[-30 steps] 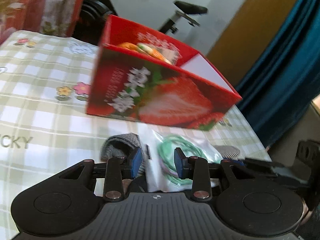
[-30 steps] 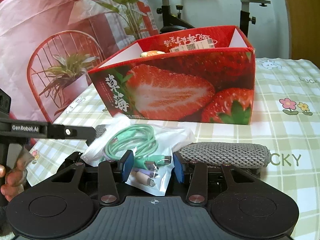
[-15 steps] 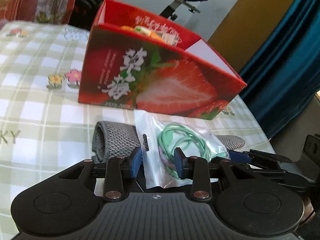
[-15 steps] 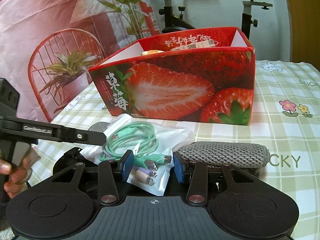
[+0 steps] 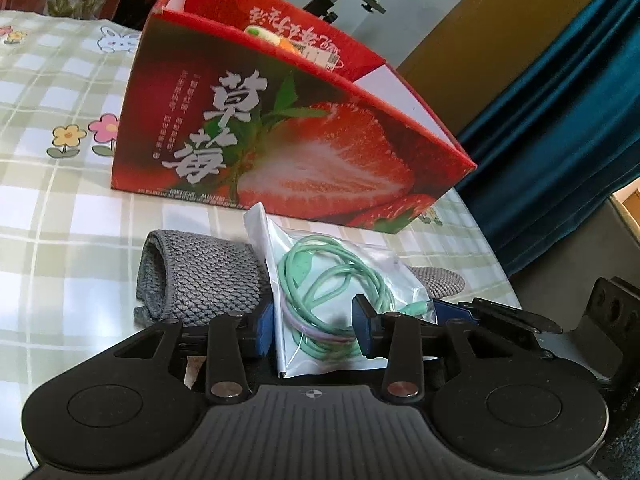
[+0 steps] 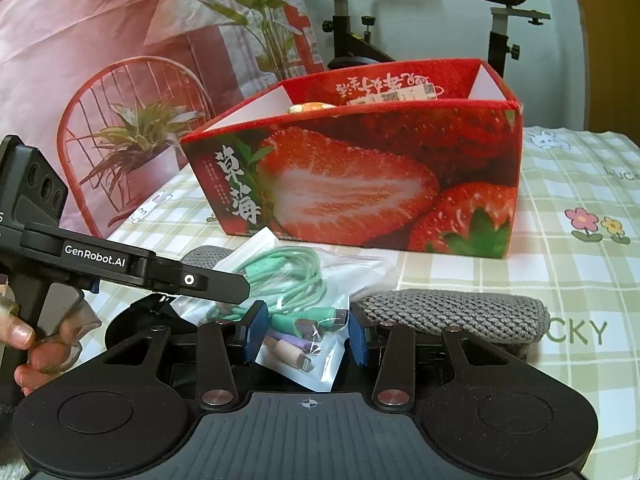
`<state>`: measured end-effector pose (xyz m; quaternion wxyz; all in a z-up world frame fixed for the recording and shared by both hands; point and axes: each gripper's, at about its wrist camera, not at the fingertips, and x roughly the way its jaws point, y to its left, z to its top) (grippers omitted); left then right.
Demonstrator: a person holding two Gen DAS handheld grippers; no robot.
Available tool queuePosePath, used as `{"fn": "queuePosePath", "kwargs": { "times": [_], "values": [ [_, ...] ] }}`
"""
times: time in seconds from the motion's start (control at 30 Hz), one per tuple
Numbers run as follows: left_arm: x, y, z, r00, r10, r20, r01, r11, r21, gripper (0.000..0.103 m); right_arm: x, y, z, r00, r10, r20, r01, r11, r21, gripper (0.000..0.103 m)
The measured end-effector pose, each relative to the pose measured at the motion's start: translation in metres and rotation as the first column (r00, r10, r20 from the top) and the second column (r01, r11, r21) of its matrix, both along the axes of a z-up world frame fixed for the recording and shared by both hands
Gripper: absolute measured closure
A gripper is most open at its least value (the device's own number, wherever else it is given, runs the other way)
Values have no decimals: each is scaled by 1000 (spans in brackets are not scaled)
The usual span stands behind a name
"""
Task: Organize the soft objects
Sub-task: 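Lift the cable bag off the table with both grippers, then carry the cable bag into the red box and open both grippers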
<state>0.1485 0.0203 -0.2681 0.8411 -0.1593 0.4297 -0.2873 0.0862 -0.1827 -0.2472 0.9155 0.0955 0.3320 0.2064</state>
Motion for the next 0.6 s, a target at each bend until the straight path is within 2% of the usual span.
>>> {"fn": "queuePosePath", "kwargs": {
  "times": [0.27, 0.6],
  "values": [
    [-5, 7, 22, 997, 15, 74, -12, 999, -34, 62, -3, 0, 18, 997, 0, 75, 0, 1000, -3, 64],
    [-8, 1, 69, 982, 0, 188, 7, 999, -35, 62, -3, -8, 51, 983, 4, 183, -1, 1000, -14, 64]
  ]
}}
